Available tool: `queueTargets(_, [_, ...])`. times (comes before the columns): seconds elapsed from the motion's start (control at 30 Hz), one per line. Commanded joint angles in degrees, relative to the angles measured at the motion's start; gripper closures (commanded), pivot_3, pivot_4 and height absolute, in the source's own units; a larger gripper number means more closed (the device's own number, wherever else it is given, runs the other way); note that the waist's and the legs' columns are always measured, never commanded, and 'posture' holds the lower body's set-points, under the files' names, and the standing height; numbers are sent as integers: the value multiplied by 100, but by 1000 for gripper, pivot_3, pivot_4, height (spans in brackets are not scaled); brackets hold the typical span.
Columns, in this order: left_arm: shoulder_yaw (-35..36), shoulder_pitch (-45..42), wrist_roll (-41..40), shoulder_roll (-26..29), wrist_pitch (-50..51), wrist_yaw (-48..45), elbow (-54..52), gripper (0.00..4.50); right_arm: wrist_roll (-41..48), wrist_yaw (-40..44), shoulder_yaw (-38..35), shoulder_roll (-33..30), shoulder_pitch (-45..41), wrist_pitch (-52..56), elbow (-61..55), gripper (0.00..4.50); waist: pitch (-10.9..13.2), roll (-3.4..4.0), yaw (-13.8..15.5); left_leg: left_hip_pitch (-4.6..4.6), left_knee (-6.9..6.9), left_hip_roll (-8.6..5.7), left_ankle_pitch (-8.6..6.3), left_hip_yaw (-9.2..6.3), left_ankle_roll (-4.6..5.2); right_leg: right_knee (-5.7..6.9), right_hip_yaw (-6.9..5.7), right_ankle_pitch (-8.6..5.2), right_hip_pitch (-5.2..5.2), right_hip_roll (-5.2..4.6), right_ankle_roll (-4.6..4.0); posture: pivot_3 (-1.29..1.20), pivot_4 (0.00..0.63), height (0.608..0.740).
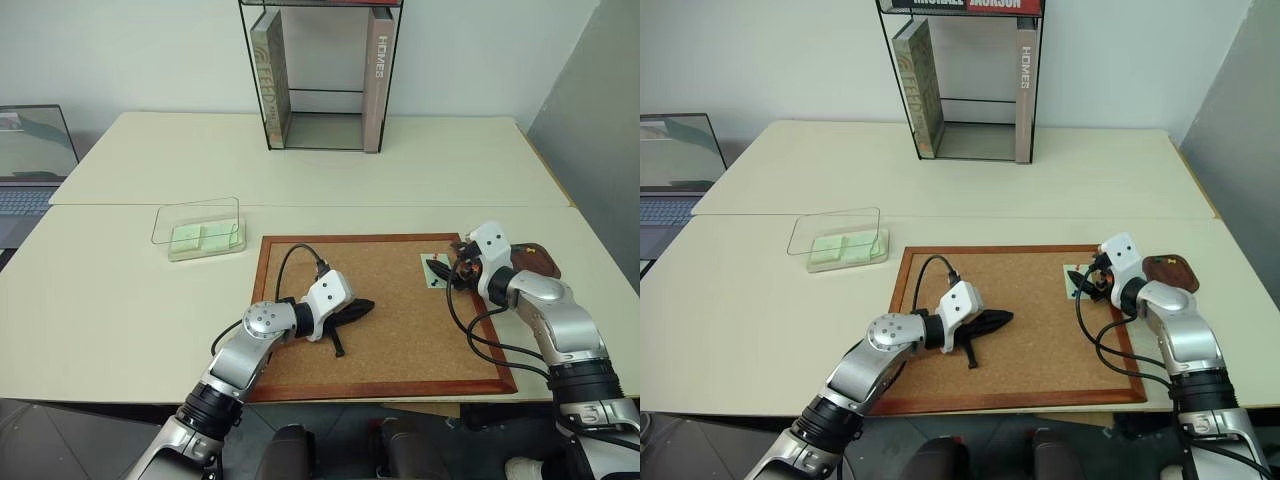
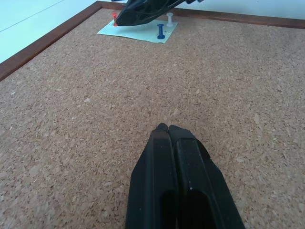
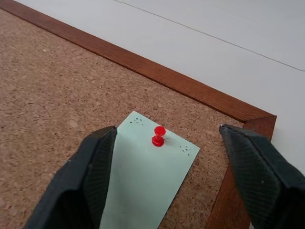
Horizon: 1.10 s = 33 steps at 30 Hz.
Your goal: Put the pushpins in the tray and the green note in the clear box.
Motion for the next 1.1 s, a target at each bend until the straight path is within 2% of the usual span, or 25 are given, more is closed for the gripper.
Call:
queueTargets(0.03, [-118, 152, 104, 77, 142, -86, 5, 4500, -97, -17, -25, 61, -118, -219, 29, 1882, 0, 0, 2, 0, 0, 0, 0, 0, 0, 0, 0, 0, 0, 0, 0, 0, 150, 740])
queueTargets(0.43, [-115, 101, 160, 74, 199, -78, 69, 4500, -141, -63, -98, 169, -43, -300, -200, 4450, 0, 0, 1, 0, 0, 0, 0, -1, 0, 0, 0, 0, 0, 0, 0, 0, 150, 740])
queueTargets(1.1, [-259, 71, 229, 63, 464, -116, 165, 4500, -43, -420, -343, 259, 157, -173, -873, 4479, -1, 0, 7, 2, 1, 0, 0, -1, 0, 1, -1, 0, 1, 0, 0, 0, 150, 740])
